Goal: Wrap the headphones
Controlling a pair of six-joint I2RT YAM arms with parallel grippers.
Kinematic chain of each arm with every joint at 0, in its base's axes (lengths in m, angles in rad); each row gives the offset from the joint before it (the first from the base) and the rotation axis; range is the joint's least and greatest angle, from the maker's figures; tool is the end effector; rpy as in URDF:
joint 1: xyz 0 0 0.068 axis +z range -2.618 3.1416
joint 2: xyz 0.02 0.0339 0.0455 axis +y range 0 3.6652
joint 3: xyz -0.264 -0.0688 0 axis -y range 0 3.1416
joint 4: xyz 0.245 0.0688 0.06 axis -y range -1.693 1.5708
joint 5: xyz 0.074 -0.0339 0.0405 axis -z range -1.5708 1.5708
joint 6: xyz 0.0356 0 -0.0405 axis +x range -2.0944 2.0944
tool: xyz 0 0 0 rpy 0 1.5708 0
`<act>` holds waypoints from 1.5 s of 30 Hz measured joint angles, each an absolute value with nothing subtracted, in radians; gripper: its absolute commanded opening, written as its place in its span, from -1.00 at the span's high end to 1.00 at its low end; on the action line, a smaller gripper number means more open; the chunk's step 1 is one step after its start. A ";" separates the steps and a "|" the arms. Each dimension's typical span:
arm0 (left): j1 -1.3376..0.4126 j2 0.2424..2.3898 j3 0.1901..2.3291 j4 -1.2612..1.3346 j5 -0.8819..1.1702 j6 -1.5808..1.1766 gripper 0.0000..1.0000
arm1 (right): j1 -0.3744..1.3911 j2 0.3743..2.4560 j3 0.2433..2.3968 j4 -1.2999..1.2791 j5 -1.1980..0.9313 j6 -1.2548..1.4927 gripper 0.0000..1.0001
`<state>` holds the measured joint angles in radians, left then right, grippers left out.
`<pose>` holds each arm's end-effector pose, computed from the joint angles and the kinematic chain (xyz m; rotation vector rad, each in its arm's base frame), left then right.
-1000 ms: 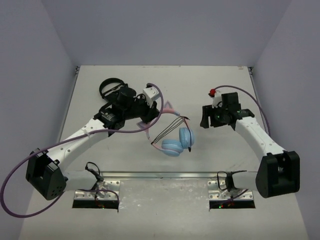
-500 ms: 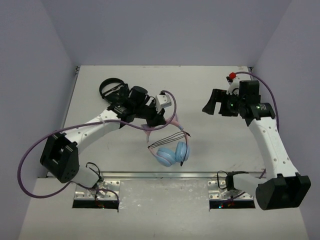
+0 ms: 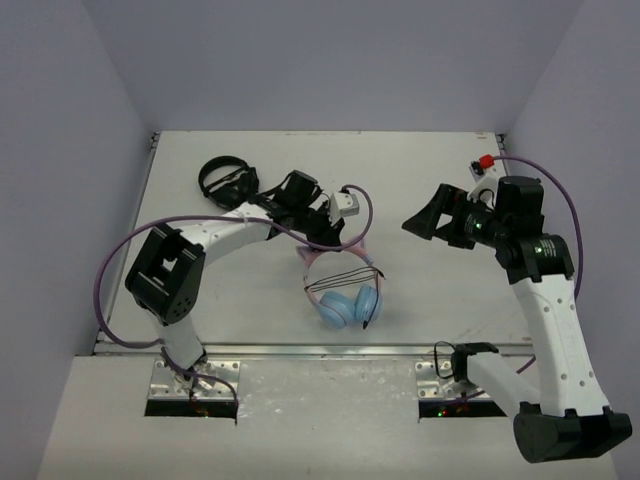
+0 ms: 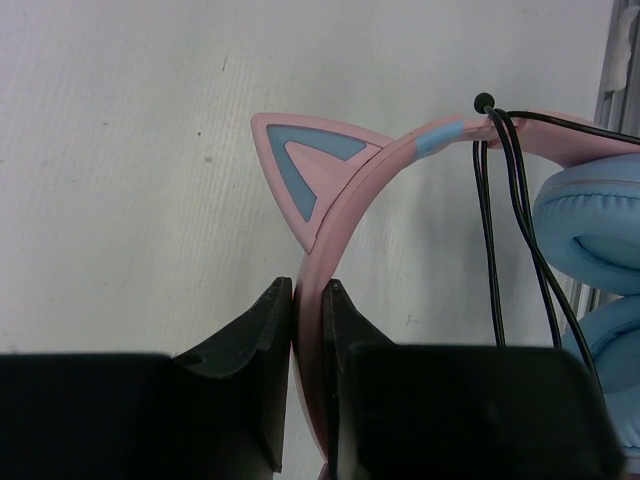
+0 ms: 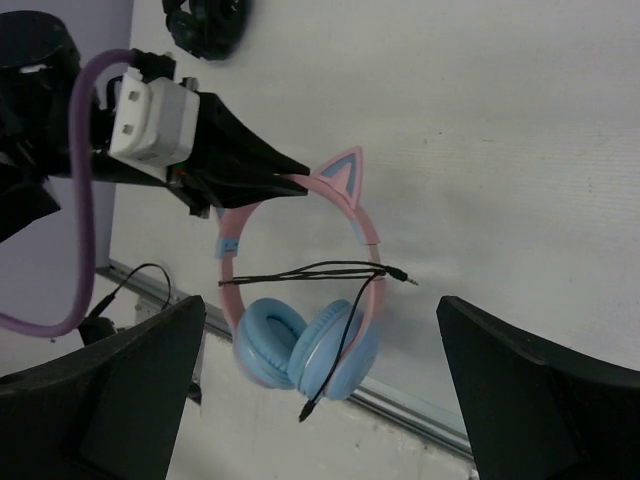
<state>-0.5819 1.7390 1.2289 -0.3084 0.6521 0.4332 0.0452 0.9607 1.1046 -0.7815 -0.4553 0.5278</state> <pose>0.3032 -0.2254 0.2318 1.3925 1.8691 -0.8467 0.1869 0.0241 0.3613 0.2814 2.2368 0.8164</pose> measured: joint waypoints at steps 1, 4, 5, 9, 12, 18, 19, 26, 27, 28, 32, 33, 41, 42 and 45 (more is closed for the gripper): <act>-0.582 1.749 1.229 -0.313 0.653 0.449 0.99 | 0.046 0.947 1.096 -0.769 -0.466 0.539 -0.98; -0.582 1.762 1.220 -0.316 0.660 0.506 0.99 | 0.047 0.916 1.050 -0.739 -0.509 0.578 -0.98; -0.582 1.762 1.211 -0.311 0.665 0.527 0.99 | 0.047 0.915 1.037 -0.739 -0.527 0.587 -0.98; -0.580 1.790 1.198 -0.315 0.701 0.612 0.99 | 0.056 0.916 1.013 -0.756 -0.558 0.604 -0.98; -0.577 1.847 1.203 -0.320 0.728 0.665 0.99 | 0.075 0.897 1.013 -0.776 -0.558 0.603 -0.98; -0.569 1.993 1.268 -0.333 0.805 0.712 0.99 | 0.103 0.844 1.013 -0.830 -0.558 0.602 -0.98; -0.569 2.011 1.279 -0.336 0.813 0.715 0.99 | 0.106 0.838 1.013 -0.837 -0.558 0.602 -0.98; -0.568 2.067 1.367 -0.388 0.841 0.744 0.76 | 0.136 0.821 1.013 -0.869 -0.554 0.598 -0.98; -0.568 2.082 1.396 -0.402 0.847 0.746 0.75 | 0.140 0.821 1.013 -0.870 -0.554 0.598 -0.98; -0.567 2.099 1.428 -0.410 0.852 0.748 0.73 | 0.144 0.822 1.013 -0.870 -0.554 0.598 -0.98; -0.561 2.143 1.499 -0.427 0.859 0.738 0.37 | 0.162 0.822 1.013 -0.871 -0.546 0.588 -0.98; -0.560 2.144 1.502 -0.431 0.859 0.728 0.28 | 0.165 0.822 1.014 -0.871 -0.542 0.584 -0.98; -0.556 2.137 1.501 -0.427 0.810 0.628 -1.00 | 0.174 0.822 1.014 -0.872 -0.522 0.572 -0.98; -0.556 2.131 1.501 -0.418 0.792 0.607 -1.00 | 0.174 0.821 1.014 -0.870 -0.519 0.571 -0.98; -0.556 2.096 1.507 -0.392 0.717 0.516 -1.00 | 0.174 0.817 1.014 -0.862 -0.501 0.564 -0.98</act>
